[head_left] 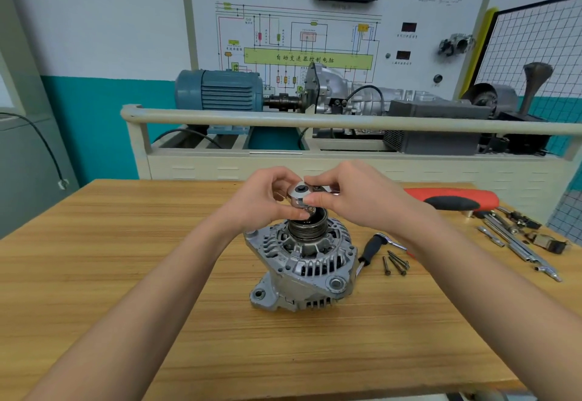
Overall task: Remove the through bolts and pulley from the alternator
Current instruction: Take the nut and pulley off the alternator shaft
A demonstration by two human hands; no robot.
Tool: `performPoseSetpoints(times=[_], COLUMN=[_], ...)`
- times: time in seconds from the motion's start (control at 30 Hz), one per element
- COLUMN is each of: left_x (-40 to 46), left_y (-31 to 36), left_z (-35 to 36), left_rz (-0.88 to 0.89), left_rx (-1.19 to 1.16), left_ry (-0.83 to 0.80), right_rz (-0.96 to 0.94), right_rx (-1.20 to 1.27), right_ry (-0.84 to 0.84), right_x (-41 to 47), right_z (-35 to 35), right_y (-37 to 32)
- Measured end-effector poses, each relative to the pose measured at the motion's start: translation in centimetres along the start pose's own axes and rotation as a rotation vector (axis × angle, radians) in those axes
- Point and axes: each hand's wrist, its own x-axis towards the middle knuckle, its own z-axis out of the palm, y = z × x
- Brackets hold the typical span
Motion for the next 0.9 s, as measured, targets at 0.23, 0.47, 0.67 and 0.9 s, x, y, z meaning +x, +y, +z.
performPoseSetpoints(times=[0.23, 0.47, 0.67, 0.9], left_x=[-0.6, -0.9, -1.2, -0.9], left_y=[-1.0, -1.9, -1.9, -1.1], left_z=[-0.1, 0.5, 0.8, 1.4], left_rz=[0.03, -0.061, -0.061, -0.048], left_rx=[-0.068, -0.265, -0.324, -0.182], left_ry=[-0.015, -0.003, -0.002, 0.056], right_rz=[0.133, 0.158, 0.118, 0.114], right_rx=[-0.141, -0.214, -0.052, 0.167], right_ry=[0.053, 0.077, 0.006, -0.102], right_x=[0.3, -0.2, -0.4, 0.5], right_z=[1.0, 1.5, 0.2, -0.4], right_y=[-2.3, -3.0, -2.0, 1.0])
